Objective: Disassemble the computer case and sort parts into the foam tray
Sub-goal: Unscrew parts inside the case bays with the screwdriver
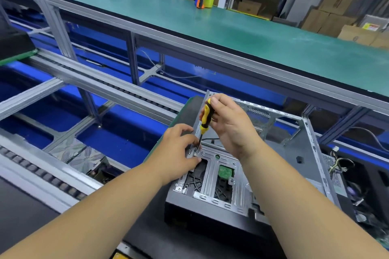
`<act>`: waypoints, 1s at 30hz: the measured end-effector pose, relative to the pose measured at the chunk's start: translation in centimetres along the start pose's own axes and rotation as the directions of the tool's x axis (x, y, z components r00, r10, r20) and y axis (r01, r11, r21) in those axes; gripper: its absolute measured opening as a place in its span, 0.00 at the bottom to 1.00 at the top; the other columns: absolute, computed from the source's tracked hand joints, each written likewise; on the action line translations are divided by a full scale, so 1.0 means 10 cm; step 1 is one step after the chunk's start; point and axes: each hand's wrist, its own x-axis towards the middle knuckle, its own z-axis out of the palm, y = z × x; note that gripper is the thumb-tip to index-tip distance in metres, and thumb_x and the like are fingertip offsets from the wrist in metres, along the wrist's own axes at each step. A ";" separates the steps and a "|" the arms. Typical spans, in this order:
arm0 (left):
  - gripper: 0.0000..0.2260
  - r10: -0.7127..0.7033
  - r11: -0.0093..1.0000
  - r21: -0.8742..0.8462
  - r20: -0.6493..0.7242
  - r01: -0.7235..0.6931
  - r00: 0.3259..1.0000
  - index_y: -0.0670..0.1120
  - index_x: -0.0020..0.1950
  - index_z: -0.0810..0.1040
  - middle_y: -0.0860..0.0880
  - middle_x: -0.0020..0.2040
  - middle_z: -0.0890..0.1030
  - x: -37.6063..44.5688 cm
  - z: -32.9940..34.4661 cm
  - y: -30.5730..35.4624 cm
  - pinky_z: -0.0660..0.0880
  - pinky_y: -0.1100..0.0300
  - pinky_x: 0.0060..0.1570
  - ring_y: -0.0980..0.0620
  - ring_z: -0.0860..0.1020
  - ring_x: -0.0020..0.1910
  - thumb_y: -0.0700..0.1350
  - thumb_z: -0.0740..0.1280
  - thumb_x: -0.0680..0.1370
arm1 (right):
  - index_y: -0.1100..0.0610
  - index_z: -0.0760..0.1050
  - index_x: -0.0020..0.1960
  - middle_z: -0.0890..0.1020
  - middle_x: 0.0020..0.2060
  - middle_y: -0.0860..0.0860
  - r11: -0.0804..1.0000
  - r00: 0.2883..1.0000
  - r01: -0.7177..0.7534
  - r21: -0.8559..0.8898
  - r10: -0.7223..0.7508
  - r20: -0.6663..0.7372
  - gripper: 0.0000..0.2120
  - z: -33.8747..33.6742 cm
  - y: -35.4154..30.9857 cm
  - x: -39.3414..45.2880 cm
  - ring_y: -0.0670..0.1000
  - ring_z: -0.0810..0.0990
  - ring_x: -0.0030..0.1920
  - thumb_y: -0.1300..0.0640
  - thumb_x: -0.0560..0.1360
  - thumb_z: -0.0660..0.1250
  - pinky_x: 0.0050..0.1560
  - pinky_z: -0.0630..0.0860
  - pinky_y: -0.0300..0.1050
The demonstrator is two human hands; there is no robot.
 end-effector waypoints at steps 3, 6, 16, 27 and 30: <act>0.17 -0.071 0.997 0.021 -0.027 0.072 0.997 0.53 0.58 0.78 0.56 0.67 0.66 -0.05 0.03 0.09 0.58 0.62 0.65 0.53 0.61 0.68 0.53 0.73 0.71 | 0.62 0.74 0.50 0.77 0.40 0.55 0.992 0.997 -0.046 0.118 0.037 0.072 0.10 -0.05 0.00 0.04 0.53 0.76 0.43 0.55 0.80 0.60 0.54 0.74 0.48; 0.18 -0.151 0.987 0.052 -0.044 0.153 0.988 0.54 0.61 0.76 0.55 0.66 0.66 -0.11 0.04 0.20 0.59 0.62 0.63 0.52 0.62 0.66 0.51 0.73 0.72 | 0.63 0.74 0.48 0.73 0.35 0.54 0.974 0.990 -0.096 0.207 0.071 0.124 0.18 -0.08 0.01 0.08 0.51 0.73 0.38 0.54 0.85 0.51 0.51 0.72 0.47; 0.14 -0.249 0.942 0.213 -0.078 0.260 0.965 0.51 0.57 0.78 0.53 0.66 0.67 -0.10 0.08 0.43 0.68 0.53 0.63 0.49 0.64 0.65 0.51 0.73 0.73 | 0.56 0.66 0.46 0.73 0.36 0.52 0.993 0.980 -0.066 0.093 0.047 0.193 0.07 -0.07 0.05 0.09 0.50 0.69 0.34 0.59 0.84 0.56 0.41 0.67 0.44; 0.25 -0.262 0.949 0.135 -0.164 0.285 0.951 0.57 0.66 0.69 0.56 0.65 0.67 -0.18 0.08 0.47 0.72 0.52 0.59 0.52 0.69 0.63 0.53 0.72 0.71 | 0.57 0.64 0.51 0.73 0.38 0.51 0.994 0.946 0.068 0.090 -0.093 0.312 0.06 -0.12 0.02 0.08 0.49 0.68 0.37 0.55 0.78 0.58 0.40 0.63 0.44; 0.29 -0.305 0.949 0.052 -0.114 0.312 0.946 0.61 0.67 0.64 0.59 0.66 0.66 -0.22 0.07 0.45 0.73 0.53 0.59 0.57 0.70 0.62 0.57 0.72 0.70 | 0.58 0.64 0.52 0.72 0.38 0.52 0.990 0.947 0.037 0.139 -0.078 0.310 0.07 -0.11 0.01 0.05 0.50 0.68 0.37 0.55 0.78 0.58 0.40 0.64 0.44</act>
